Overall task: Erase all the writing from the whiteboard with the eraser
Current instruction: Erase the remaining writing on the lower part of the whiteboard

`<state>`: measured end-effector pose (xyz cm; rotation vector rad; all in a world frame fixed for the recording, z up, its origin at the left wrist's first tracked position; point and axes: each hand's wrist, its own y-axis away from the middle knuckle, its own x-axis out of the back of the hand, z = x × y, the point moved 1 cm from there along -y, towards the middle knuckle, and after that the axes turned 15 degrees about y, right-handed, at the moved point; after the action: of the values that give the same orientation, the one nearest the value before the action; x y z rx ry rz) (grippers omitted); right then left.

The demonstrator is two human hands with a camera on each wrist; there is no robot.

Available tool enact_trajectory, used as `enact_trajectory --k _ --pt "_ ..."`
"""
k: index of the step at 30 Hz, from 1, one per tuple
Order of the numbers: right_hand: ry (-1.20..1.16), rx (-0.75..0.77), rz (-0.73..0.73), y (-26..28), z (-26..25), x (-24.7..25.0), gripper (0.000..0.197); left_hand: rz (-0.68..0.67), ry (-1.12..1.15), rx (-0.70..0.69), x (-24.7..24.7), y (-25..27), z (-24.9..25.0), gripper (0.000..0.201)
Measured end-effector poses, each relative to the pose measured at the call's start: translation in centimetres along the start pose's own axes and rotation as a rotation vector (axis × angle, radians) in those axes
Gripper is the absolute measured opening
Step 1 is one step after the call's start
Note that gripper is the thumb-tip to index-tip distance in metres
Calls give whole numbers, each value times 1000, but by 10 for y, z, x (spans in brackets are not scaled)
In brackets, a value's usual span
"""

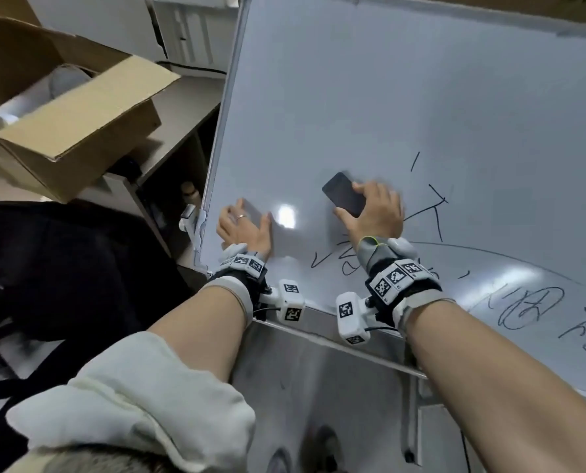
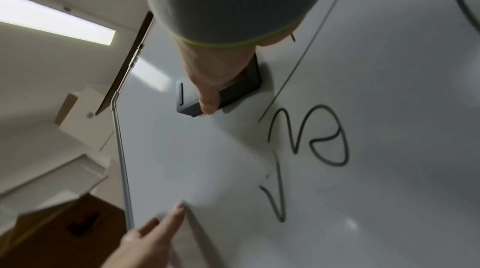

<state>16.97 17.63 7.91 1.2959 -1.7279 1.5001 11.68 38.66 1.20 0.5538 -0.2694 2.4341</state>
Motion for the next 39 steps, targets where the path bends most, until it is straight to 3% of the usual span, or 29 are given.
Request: enact_trajectory --k 3,9,12,14,18,22,25,29,33,36,39 --pt "28 63 -56 17 0 -8 52 -7 -38 -11 -3 3 0 74" --pt "122 341 -323 112 -7 -42 50 -24 -27 -25 -1 3 -1 76" --pt "139 378 -379 120 -5 -41 49 -29 -10 -26 2 4 0 74" --pt "164 318 -329 105 0 -30 48 -45 -20 -24 2 8 2 75" --pt "151 65 -20 44 24 6 49 -52 -42 15 -1 15 14 92" --pt "149 33 15 26 43 7 50 -63 -85 71 -14 20 20 112" --pt "176 139 -68 57 39 -7 49 -34 -77 64 -16 20 17 115" --pt "147 295 -300 97 38 -20 50 -37 -79 56 -19 22 13 117" --pt "129 369 -440 96 42 -9 52 -28 -100 -3 -16 30 21 116" --pt "63 236 -265 56 44 13 50 -7 -154 -114 -21 33 40 99" --pt "62 98 -109 14 57 34 50 -123 -104 -86 -28 31 46 80"
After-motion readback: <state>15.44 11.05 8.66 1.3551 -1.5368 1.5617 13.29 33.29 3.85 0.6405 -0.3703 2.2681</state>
